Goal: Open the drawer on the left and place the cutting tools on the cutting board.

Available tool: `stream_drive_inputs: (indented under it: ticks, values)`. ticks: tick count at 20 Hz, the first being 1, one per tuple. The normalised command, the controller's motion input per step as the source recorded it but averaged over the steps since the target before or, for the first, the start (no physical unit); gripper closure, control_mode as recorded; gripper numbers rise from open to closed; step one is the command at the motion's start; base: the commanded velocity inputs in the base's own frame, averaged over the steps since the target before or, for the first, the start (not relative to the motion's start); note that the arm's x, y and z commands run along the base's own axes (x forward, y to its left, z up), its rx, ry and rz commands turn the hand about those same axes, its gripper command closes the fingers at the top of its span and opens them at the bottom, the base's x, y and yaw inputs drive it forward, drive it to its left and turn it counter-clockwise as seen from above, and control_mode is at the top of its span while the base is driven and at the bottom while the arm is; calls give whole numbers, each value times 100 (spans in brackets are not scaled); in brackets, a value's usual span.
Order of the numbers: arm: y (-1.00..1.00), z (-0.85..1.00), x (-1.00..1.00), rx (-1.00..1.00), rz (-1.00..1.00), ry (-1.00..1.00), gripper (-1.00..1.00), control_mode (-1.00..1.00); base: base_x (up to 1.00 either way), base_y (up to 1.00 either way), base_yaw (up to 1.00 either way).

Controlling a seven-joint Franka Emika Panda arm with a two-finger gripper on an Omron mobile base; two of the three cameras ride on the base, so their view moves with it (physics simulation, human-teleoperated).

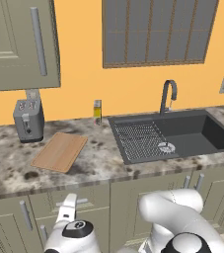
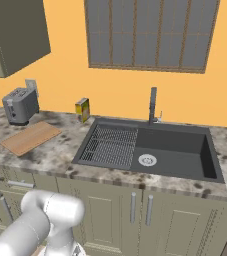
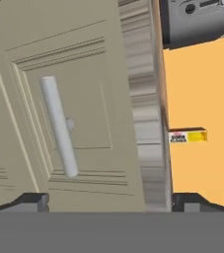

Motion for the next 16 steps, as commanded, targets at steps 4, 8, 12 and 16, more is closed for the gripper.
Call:
stream_drive_inputs:
  ticks: [4, 8, 12, 16]
  values:
    - [-3, -31, 18, 0, 9, 1, -100, -100, 0, 0, 0]
    - [0, -30, 29, 0, 7, 0, -100, -100, 0, 0, 0]
    - [0, -33, 37, -1, 5, 0, -100, -100, 0, 0, 0]
    - [0, -43, 37, -4, 4, 0, -100, -100, 0, 0, 0]
